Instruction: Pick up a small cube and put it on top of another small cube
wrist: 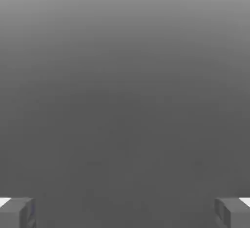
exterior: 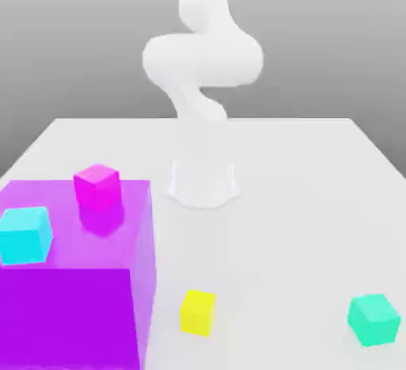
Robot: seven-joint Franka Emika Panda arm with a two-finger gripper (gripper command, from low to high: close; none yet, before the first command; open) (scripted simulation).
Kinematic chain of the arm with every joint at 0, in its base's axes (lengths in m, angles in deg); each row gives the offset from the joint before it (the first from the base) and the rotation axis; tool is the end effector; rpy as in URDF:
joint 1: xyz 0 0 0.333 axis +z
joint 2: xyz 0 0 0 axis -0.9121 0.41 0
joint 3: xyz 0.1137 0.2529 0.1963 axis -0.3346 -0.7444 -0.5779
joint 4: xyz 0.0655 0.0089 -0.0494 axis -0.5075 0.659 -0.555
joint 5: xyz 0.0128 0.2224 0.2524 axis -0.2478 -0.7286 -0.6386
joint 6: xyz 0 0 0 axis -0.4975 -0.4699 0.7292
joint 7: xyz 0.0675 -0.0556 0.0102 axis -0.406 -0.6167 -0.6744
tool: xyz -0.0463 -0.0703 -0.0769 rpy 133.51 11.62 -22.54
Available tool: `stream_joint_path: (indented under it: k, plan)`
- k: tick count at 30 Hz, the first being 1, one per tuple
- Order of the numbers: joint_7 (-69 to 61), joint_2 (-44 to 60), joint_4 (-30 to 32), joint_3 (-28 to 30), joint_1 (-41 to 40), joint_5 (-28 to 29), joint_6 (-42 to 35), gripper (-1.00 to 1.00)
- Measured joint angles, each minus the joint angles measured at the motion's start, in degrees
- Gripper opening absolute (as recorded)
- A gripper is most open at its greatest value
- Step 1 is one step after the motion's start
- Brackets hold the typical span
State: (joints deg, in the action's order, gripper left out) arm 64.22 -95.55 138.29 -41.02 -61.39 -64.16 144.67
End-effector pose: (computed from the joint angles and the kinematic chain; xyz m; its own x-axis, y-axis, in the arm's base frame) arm 0.3102 0.0095 0.6932 0.6078 -0.6285 0.4854 -0.4312 -0.7745 -0.4628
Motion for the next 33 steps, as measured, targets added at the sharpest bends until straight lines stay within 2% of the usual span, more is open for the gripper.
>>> stream_joint_path:
  k: [9,18,23,29,33]
  plan:
    - [-24.12,18.28,1.32,4.51,13.94,-6.84,5.59,0.0]
    - [-46.23,36.02,2.66,3.12,22.77,-11.39,11.22,0.0]
    - [-55.57,45.32,3.58,1.54,26.67,-9.74,14.87,0.0]
    - [-62.42,55.63,4.83,0.38,29.74,-1.67,19.52,0.0]
    - [-63.59,63.66,3.75,0.12,30.27,-0.39,25.47,0.0]
